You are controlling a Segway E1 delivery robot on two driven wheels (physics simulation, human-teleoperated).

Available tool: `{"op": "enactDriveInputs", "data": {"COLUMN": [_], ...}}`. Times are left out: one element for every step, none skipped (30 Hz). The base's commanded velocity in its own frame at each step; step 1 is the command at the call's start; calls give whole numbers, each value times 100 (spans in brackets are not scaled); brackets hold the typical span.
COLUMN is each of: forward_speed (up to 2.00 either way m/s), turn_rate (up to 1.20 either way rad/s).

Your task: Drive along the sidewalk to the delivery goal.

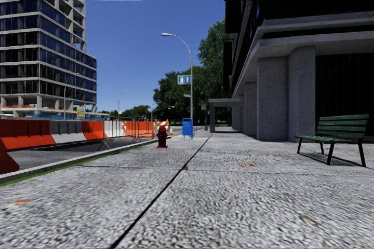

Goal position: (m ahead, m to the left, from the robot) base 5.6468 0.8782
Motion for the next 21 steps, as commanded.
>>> {"op": "enactDriveInputs", "data": {"forward_speed": [150,150,150,150,150,150,150,150,150,150,150,150,150,150,150,150,150,150,150,150,150], "turn_rate": [38,38,38,38,38,38,38,38,38,38,38,38,38,38,38,38,38,38,38,38,38]}}
